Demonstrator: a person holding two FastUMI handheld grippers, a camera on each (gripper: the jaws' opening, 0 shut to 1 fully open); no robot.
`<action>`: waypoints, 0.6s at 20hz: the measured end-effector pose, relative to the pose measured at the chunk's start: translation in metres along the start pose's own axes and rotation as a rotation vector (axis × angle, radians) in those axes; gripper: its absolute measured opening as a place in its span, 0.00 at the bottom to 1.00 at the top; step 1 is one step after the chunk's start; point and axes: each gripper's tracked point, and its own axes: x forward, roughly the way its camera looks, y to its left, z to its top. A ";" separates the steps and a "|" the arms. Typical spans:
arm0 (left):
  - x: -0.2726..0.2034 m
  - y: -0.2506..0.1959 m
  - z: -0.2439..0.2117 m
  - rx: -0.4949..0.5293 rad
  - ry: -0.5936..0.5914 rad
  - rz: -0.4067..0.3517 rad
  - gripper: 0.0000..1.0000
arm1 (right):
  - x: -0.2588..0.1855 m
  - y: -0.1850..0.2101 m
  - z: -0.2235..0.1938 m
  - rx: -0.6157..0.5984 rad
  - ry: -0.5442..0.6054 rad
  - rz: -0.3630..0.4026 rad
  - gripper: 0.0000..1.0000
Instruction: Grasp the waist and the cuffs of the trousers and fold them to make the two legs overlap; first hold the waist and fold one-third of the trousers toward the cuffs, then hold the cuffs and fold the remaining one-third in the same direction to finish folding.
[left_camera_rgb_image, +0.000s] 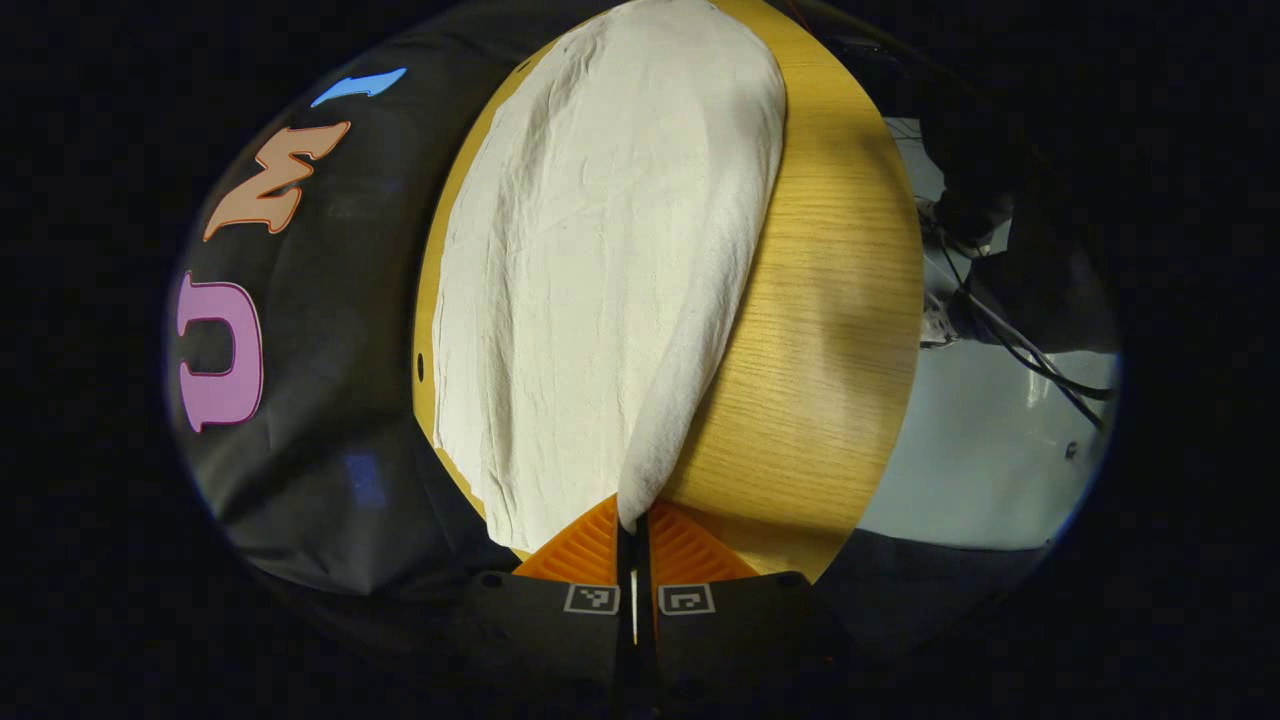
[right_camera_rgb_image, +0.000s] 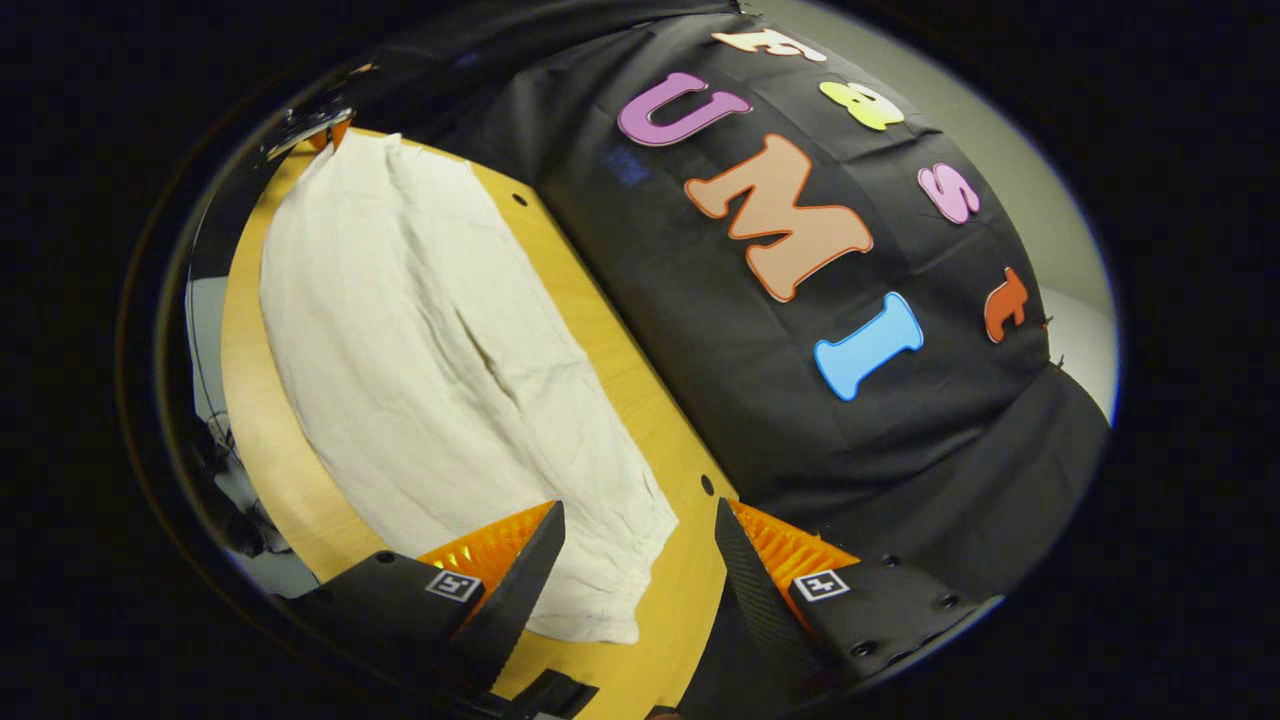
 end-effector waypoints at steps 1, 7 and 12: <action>0.001 0.000 0.000 -0.002 0.001 0.002 0.00 | -0.001 0.006 -0.012 -0.020 0.017 0.017 0.97; 0.001 0.000 -0.001 -0.003 0.009 0.013 0.00 | -0.002 0.042 -0.069 -0.174 0.108 0.158 0.98; 0.001 0.001 0.000 -0.004 0.016 0.023 0.00 | -0.003 0.065 -0.100 -0.249 0.162 0.240 0.98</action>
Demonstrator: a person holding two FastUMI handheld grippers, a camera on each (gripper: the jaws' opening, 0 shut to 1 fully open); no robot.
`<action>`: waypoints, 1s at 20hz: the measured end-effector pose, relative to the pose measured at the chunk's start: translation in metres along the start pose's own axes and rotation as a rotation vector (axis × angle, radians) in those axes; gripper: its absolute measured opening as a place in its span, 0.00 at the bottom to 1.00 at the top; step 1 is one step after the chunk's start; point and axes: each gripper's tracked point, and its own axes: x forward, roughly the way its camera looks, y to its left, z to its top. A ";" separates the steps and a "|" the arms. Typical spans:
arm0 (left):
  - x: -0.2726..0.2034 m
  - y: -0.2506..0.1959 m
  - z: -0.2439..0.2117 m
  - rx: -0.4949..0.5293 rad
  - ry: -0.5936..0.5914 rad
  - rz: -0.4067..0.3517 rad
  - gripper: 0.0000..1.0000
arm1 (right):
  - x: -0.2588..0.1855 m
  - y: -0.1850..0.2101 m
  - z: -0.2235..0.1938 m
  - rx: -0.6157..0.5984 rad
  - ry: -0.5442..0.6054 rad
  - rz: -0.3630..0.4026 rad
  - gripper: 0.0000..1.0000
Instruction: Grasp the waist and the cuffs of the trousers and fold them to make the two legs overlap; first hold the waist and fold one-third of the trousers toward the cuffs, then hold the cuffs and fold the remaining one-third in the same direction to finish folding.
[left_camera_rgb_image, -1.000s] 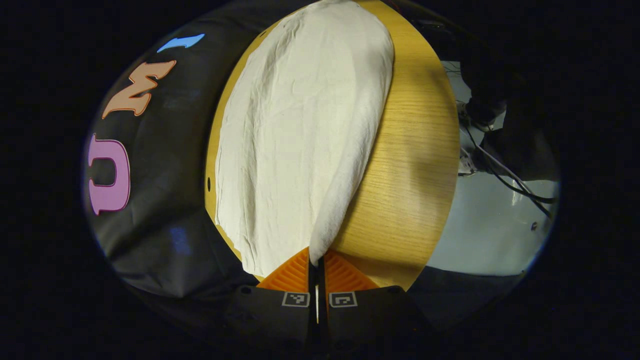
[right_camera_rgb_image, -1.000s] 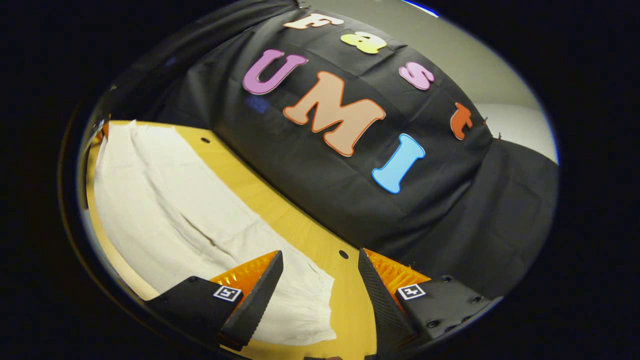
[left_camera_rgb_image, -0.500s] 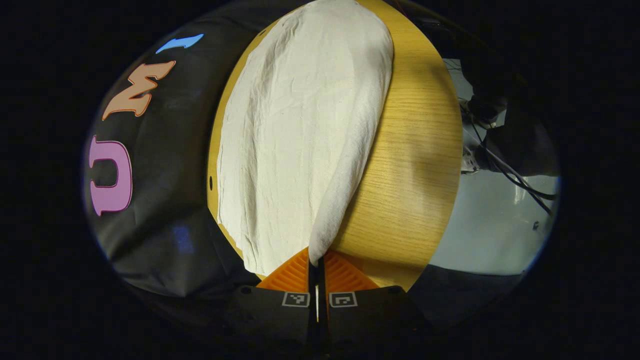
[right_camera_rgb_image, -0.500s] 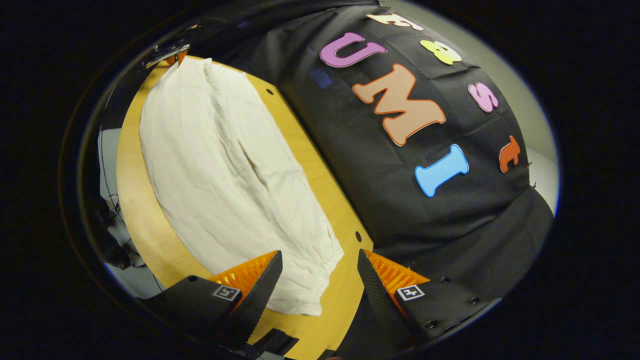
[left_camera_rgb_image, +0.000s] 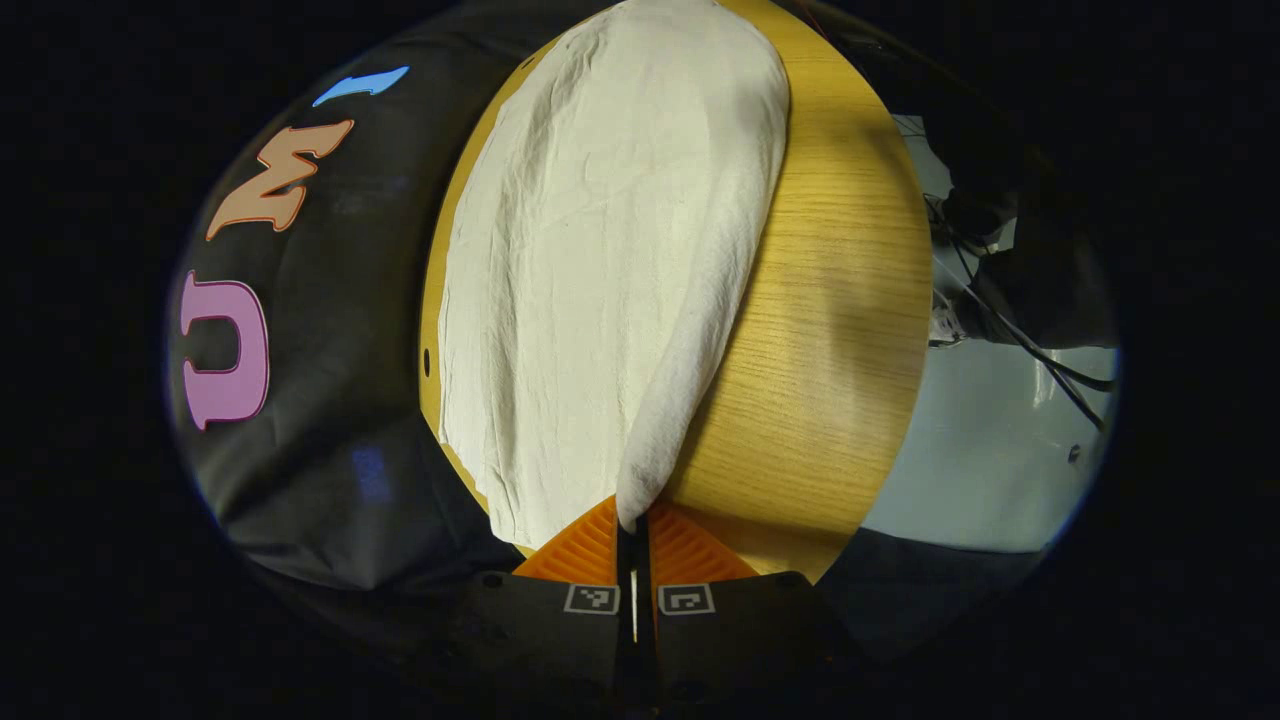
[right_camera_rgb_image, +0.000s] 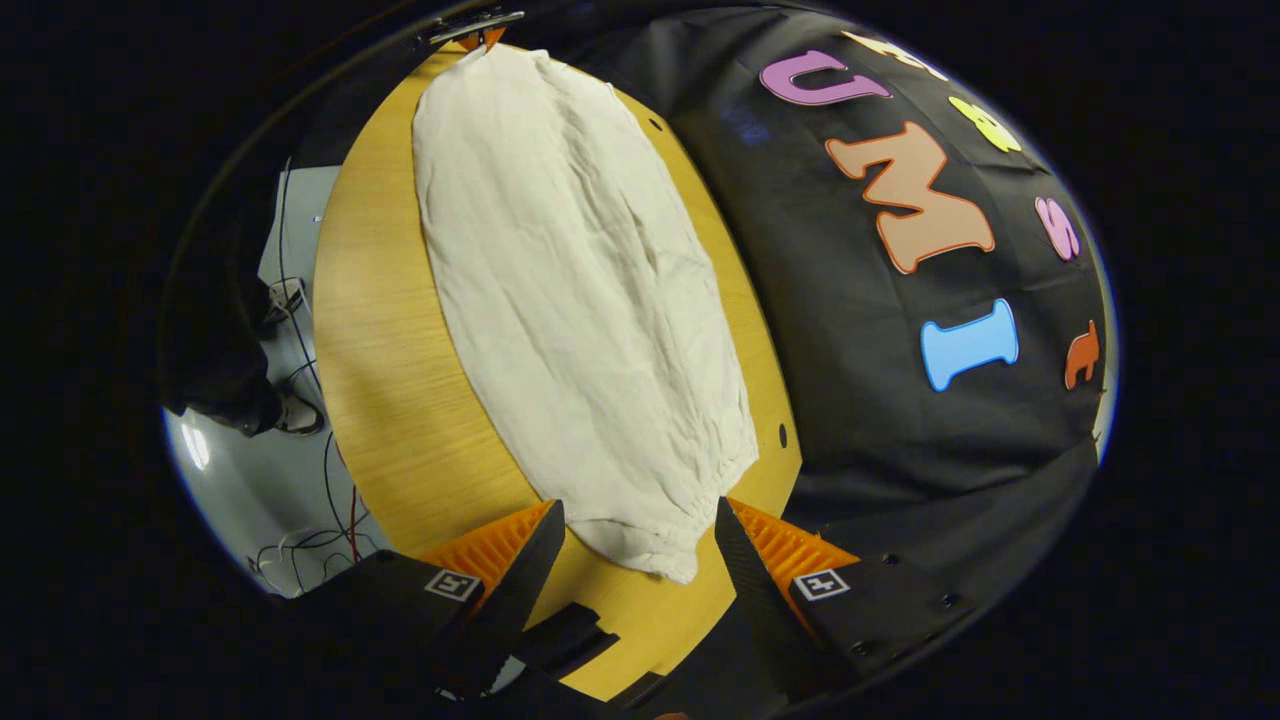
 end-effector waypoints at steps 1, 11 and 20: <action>0.000 0.000 0.000 0.001 0.001 0.001 0.00 | 0.003 0.005 -0.004 -0.020 0.009 0.014 0.98; 0.001 0.000 -0.002 0.003 0.015 0.003 0.00 | 0.039 0.005 -0.020 -0.162 0.048 0.040 0.92; 0.001 0.000 -0.002 -0.020 0.037 0.015 0.00 | 0.059 0.020 -0.024 -0.166 0.082 0.090 0.32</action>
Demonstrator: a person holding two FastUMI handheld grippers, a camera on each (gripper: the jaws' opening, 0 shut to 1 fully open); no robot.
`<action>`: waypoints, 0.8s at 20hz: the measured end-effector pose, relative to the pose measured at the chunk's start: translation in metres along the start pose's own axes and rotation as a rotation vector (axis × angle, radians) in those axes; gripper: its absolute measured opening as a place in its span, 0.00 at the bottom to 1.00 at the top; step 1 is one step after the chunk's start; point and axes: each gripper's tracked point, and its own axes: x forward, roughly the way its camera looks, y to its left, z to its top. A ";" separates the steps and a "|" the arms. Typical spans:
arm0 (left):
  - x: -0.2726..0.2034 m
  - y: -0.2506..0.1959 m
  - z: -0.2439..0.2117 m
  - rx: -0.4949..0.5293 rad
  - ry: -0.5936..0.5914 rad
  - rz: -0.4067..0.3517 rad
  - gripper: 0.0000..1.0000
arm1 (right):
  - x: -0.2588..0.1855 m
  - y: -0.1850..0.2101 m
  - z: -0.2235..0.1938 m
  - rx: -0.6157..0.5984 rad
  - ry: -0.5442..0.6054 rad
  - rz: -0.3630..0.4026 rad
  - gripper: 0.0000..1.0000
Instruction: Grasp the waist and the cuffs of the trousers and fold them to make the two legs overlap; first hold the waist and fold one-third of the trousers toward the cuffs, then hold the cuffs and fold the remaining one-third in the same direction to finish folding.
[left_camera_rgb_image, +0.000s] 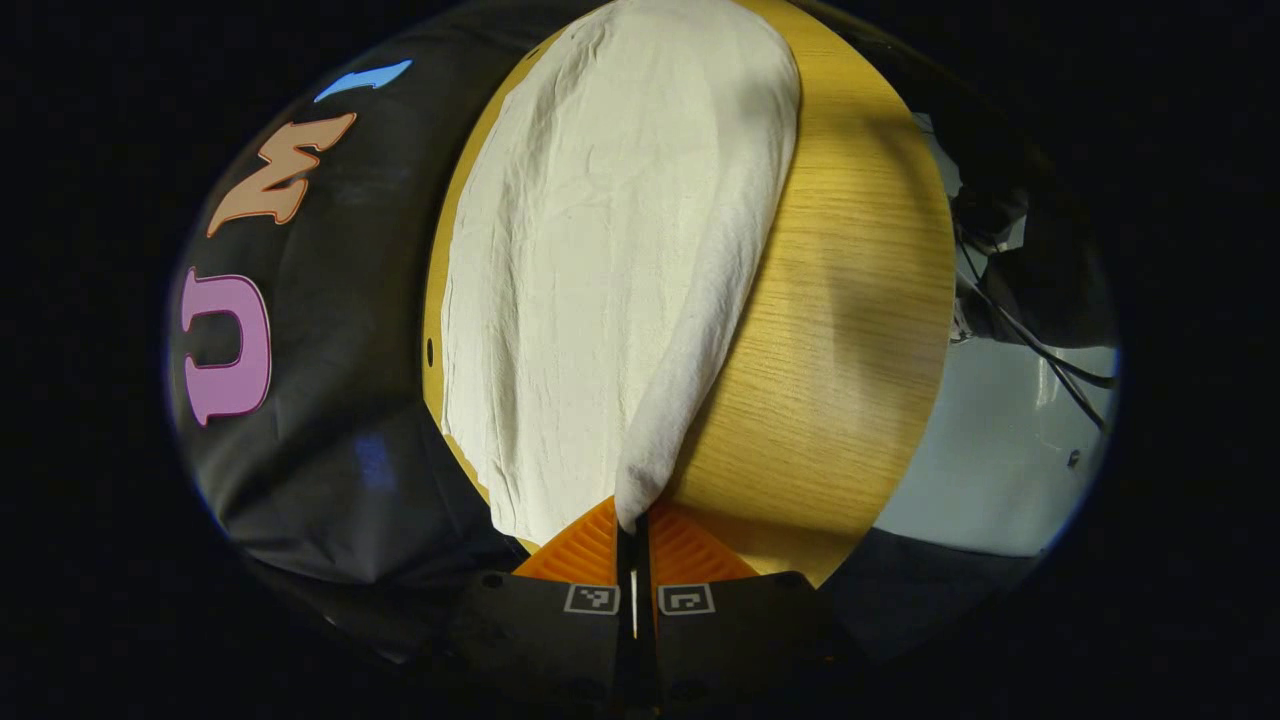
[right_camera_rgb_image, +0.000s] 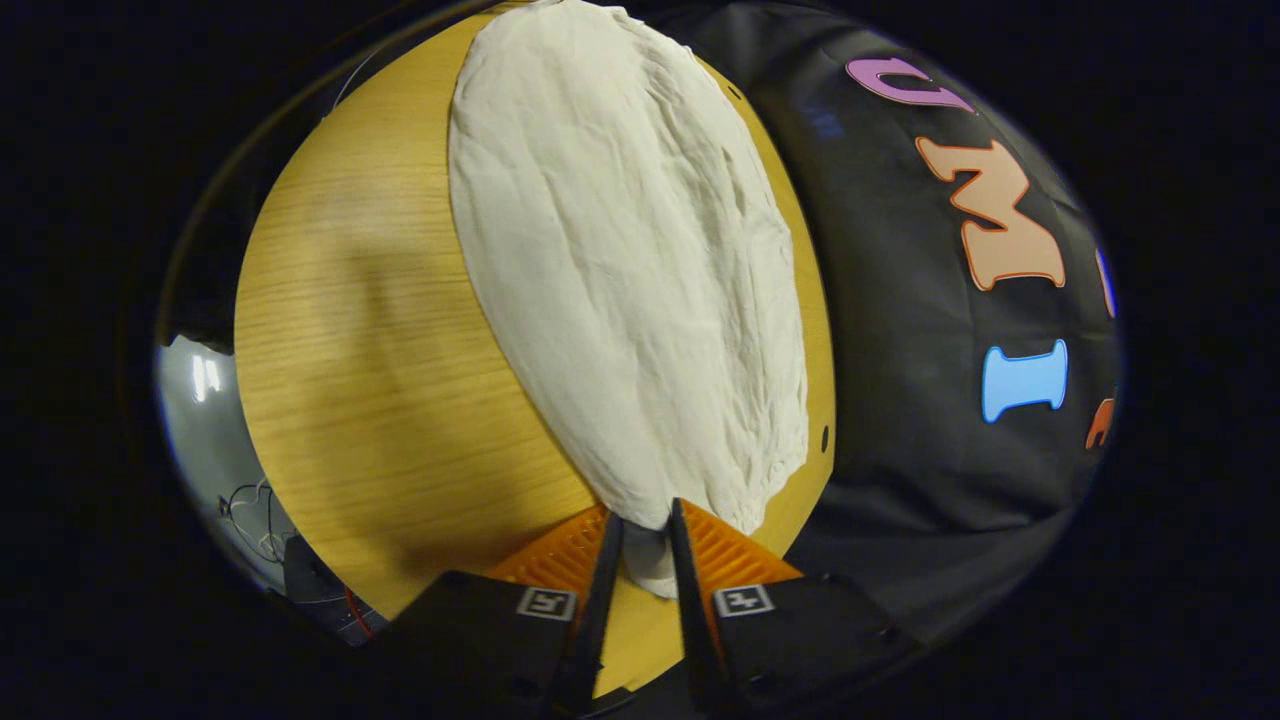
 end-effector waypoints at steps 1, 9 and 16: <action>0.000 0.000 -0.001 -0.007 0.002 0.002 0.00 | 0.000 -0.003 0.002 -0.017 -0.001 -0.011 0.14; -0.016 0.019 -0.002 -0.158 0.038 0.041 0.00 | -0.024 -0.043 0.002 0.095 -0.026 -0.090 0.09; -0.031 0.068 -0.008 -0.299 0.099 0.148 0.00 | -0.043 -0.094 0.009 0.170 -0.081 -0.180 0.09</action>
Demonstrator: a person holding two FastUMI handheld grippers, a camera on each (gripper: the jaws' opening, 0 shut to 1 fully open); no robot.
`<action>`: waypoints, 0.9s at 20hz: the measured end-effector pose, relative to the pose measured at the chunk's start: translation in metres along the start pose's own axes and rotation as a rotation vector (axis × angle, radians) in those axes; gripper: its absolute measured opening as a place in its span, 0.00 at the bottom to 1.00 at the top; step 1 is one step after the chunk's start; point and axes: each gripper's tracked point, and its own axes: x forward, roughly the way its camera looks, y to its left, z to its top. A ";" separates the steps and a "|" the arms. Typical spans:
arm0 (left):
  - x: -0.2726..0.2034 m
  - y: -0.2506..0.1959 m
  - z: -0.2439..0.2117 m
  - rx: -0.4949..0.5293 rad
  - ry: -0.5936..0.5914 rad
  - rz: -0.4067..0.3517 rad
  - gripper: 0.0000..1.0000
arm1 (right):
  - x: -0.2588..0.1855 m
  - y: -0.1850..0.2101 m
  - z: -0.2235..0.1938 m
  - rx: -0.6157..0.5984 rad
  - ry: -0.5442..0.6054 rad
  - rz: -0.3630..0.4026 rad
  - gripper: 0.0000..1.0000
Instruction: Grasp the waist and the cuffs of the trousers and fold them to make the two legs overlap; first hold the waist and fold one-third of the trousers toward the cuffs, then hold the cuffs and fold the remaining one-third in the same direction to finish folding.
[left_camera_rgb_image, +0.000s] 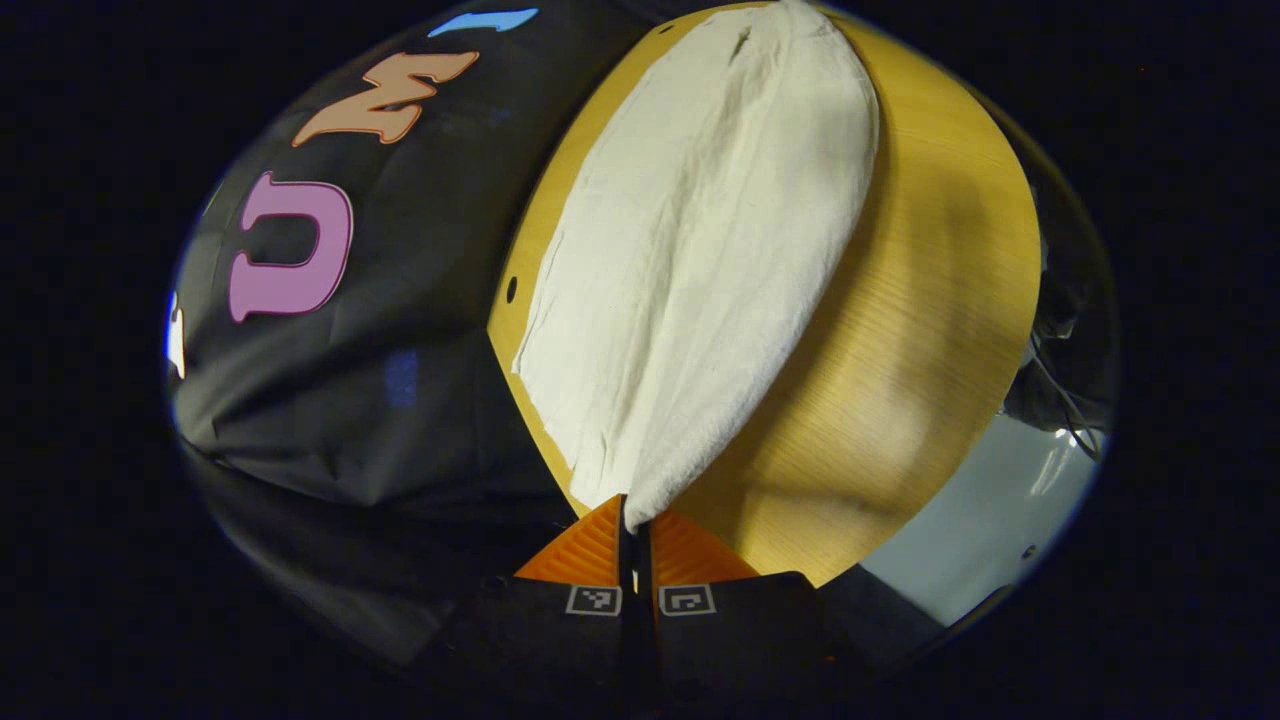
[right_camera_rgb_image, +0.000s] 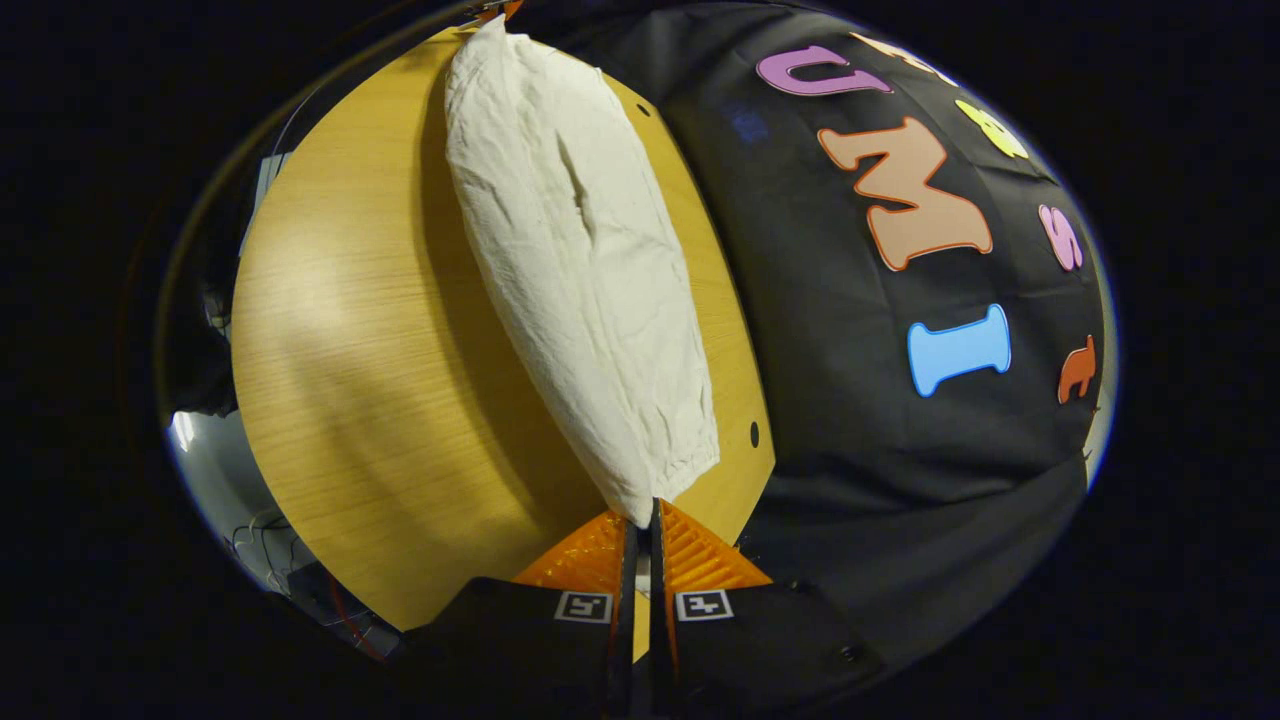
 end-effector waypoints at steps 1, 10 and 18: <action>0.001 0.010 0.002 -0.025 0.006 0.020 0.00 | 0.001 -0.008 0.003 0.010 -0.013 -0.014 0.09; -0.008 0.100 0.041 -0.185 -0.025 0.219 0.00 | 0.025 -0.083 0.036 0.108 -0.042 -0.144 0.09; 0.065 0.192 0.084 -0.274 -0.142 0.233 0.00 | 0.062 -0.120 0.065 0.178 0.095 -0.248 0.09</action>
